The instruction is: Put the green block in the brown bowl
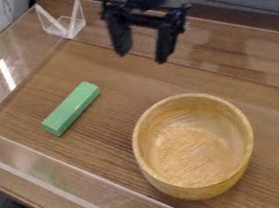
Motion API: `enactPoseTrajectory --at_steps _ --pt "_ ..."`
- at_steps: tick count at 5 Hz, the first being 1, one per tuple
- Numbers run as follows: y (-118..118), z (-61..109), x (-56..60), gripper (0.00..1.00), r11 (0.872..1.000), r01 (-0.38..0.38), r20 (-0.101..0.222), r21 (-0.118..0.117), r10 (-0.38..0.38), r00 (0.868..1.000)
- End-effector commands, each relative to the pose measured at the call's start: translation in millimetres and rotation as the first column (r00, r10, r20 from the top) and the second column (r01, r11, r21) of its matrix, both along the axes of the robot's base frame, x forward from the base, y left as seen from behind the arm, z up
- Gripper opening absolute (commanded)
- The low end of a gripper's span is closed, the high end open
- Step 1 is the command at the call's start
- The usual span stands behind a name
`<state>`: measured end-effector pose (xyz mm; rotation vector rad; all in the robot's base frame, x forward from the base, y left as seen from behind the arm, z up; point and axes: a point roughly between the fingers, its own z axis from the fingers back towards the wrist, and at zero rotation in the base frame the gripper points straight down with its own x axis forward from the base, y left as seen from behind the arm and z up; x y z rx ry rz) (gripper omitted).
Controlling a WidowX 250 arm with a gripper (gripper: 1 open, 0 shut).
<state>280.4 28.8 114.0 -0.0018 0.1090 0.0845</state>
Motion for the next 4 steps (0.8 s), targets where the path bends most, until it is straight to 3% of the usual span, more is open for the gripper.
enactPoseTrajectory --at_steps 1,2,3,4 --pt "35.0 9.4 -13.0 1.0 0.997 -0.076 0.06 0.029 0.074 0.995" --pt "71.9 4.5 -30.6 1.0 0.989 -0.141 0.084 0.05 0.136 0.987" --pt "99.1 -9.4 -55.7 1.0 0.988 -0.14 0.103 0.061 0.133 0.986" --pt "105.4 -27.1 -72.5 1.0 0.991 -0.122 0.127 0.055 0.114 0.985"
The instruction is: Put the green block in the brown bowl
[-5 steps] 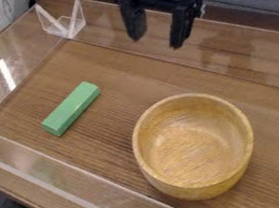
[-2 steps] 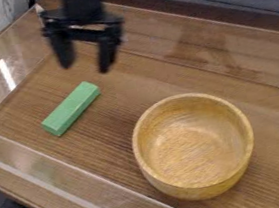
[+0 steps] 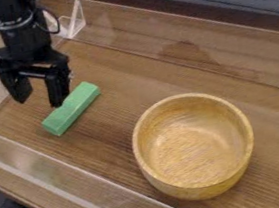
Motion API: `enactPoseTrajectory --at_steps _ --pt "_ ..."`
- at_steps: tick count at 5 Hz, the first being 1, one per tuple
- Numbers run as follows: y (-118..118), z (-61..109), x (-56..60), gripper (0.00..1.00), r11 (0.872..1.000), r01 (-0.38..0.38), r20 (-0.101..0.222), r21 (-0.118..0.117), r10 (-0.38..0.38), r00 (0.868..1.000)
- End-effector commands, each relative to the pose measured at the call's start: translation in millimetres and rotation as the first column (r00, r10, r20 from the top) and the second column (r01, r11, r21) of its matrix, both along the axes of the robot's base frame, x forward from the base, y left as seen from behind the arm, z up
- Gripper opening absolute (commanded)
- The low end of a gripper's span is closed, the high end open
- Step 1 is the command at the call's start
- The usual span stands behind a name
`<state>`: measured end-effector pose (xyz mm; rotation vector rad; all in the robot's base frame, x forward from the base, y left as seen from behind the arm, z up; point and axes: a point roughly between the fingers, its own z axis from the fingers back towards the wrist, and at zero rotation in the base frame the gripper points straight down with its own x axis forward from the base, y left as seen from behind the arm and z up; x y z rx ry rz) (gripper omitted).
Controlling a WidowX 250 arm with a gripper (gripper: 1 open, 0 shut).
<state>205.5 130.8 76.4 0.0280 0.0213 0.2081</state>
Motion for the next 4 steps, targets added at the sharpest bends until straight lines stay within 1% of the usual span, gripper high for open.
enactPoseTrajectory --at_steps 1,2,4 --pt "-3.8 3.0 5.3 1.0 0.997 0.079 0.047 0.013 -0.08 0.996" --pt "-10.4 -1.5 8.4 1.0 0.989 0.15 0.054 0.005 -0.15 0.987" --pt "-14.3 -24.3 14.2 1.0 0.998 0.063 0.067 -0.007 -0.062 0.996"
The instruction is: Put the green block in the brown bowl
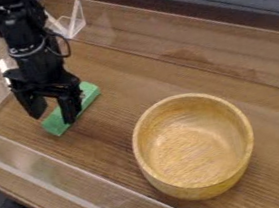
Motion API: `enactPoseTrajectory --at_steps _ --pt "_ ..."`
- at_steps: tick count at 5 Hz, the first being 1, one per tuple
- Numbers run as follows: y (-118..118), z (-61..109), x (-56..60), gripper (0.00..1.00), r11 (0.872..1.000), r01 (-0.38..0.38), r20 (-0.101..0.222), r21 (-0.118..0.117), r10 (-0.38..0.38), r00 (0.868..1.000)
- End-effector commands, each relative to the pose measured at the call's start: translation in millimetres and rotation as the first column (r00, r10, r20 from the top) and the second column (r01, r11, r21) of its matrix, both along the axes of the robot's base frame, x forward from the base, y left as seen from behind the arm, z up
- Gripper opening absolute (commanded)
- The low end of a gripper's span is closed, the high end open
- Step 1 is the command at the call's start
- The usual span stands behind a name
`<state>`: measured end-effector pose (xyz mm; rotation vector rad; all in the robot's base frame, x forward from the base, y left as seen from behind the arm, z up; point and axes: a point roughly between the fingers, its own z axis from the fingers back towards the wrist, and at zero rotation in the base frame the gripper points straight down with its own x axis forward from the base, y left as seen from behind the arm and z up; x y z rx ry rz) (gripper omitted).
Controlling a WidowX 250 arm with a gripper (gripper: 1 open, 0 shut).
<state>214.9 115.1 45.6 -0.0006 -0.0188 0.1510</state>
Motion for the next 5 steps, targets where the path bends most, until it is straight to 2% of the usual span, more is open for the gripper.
enactPoseTrajectory --at_steps 1,2,3,4,5 --pt "6.8 3.2 3.2 1.0 0.997 0.072 0.025 0.011 -0.072 0.997" --pt "12.8 1.1 1.5 1.0 0.991 0.13 0.023 0.007 -0.13 0.991" --pt "18.0 -2.6 0.9 1.0 0.999 0.05 0.02 0.004 -0.05 0.999" --pt "22.0 -5.5 1.3 1.0 1.0 -0.023 0.017 -0.001 0.023 1.0" --pt "19.3 -8.7 8.6 1.0 0.997 -0.081 0.016 -0.005 0.081 0.997"
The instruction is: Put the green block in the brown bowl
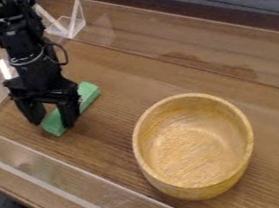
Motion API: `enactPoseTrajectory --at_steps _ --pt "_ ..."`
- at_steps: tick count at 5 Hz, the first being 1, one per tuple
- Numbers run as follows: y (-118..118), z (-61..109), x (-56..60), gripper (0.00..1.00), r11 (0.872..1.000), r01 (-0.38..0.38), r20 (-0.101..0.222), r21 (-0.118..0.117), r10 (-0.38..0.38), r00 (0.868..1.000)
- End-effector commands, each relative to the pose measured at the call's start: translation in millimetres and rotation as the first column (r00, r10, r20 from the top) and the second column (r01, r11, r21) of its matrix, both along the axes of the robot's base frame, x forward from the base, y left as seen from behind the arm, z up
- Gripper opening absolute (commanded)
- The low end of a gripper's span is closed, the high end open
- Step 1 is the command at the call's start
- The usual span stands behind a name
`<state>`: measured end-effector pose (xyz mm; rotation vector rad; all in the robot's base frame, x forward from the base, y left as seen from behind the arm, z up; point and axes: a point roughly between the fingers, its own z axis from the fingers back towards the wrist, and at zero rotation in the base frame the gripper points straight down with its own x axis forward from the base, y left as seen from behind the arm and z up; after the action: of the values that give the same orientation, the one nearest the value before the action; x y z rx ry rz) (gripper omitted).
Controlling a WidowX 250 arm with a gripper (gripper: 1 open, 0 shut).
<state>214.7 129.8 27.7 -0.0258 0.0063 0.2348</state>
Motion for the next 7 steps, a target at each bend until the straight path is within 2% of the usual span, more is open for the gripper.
enactPoseTrajectory --at_steps 1,3,5,6,7 --pt "0.4 7.1 16.7 1.0 0.999 -0.043 0.04 0.024 0.042 0.998" --pt "13.4 12.9 17.4 1.0 1.0 -0.019 0.035 0.02 0.018 0.999" --pt "11.8 23.1 20.0 1.0 0.998 -0.057 0.033 0.017 0.056 0.998" --pt "6.0 17.4 25.3 1.0 0.998 -0.065 0.028 0.008 0.065 0.998" --pt "2.3 12.1 30.4 1.0 0.999 -0.039 0.023 0.0 0.039 0.999"
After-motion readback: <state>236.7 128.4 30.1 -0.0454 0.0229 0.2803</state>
